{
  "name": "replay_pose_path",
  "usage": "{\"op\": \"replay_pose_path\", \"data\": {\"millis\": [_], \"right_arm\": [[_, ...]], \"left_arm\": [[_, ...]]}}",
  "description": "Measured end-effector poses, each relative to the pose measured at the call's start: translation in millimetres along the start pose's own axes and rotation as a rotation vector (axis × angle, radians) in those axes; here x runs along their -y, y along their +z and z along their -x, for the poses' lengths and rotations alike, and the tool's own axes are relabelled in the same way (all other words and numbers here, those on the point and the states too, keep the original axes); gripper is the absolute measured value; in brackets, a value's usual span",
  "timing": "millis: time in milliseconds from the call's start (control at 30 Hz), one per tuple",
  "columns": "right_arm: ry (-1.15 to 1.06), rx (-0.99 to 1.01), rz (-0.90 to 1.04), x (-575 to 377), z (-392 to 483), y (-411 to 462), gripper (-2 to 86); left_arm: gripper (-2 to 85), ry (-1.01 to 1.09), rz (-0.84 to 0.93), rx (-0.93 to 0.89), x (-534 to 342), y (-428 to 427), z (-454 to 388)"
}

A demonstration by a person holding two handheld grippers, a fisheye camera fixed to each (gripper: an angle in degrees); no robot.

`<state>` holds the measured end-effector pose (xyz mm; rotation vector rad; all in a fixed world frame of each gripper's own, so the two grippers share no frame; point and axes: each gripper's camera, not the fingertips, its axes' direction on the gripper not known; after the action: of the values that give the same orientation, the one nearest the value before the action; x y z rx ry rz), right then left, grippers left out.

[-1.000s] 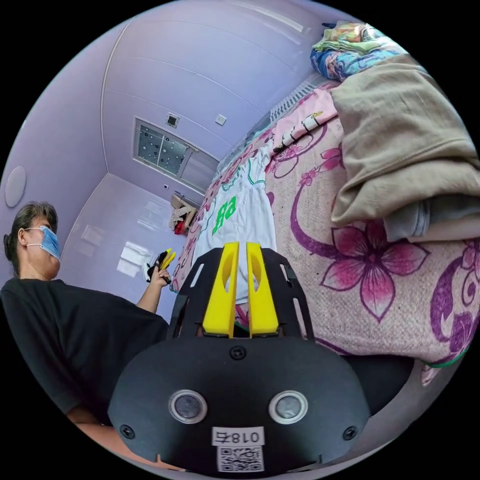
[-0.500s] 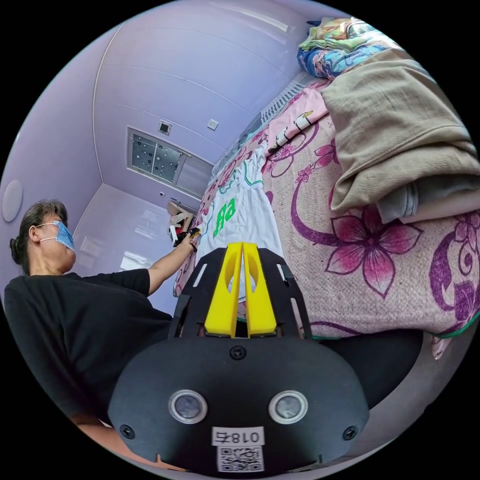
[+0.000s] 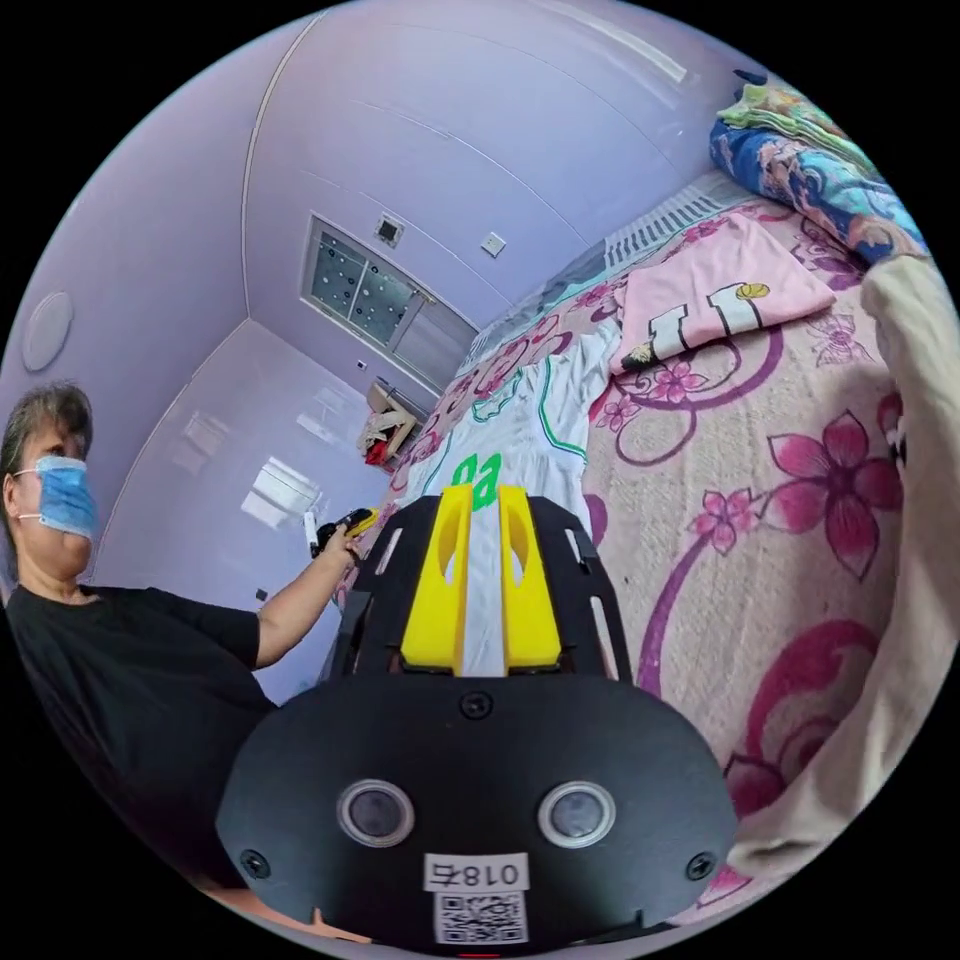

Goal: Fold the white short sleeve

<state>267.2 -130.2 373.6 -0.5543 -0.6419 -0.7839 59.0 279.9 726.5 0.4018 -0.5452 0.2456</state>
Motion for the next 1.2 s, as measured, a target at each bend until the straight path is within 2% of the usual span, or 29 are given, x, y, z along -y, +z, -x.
{"op": "replay_pose_path", "data": {"millis": [167,367,500,700,833,1000,1067,1200], "right_arm": [[0.016,-0.092,0.033,77,-21,64,10.0],[0.134,-0.185,0.055,156,-54,125,11.2],[0.230,-0.237,0.130,189,-68,159,11.4],[0.365,-0.231,0.067,202,-79,165,9.4],[0.430,-0.175,-0.078,179,-80,138,8.7],[0.385,-0.157,-0.018,182,-91,147,7.7],[0.370,-0.131,-0.046,184,-90,147,2.4],[0.213,-0.309,-0.028,176,-58,141,0.5]], "left_arm": [[6.0,0.107,0.000,-0.143,-53,-91,-7],[5.0,0.139,0.047,-0.080,-105,-170,-15],[4.9,0.114,0.040,-0.074,-107,-200,-21],[4.8,0.215,-0.006,-0.088,-63,-230,-84],[4.9,0.350,-0.027,-0.187,-27,-231,-170],[5.5,0.527,0.068,-0.412,17,-188,-310],[6.2,0.648,0.119,-0.464,37,-165,-401],[6.6,0.787,0.165,-0.458,63,-120,-535]]}}
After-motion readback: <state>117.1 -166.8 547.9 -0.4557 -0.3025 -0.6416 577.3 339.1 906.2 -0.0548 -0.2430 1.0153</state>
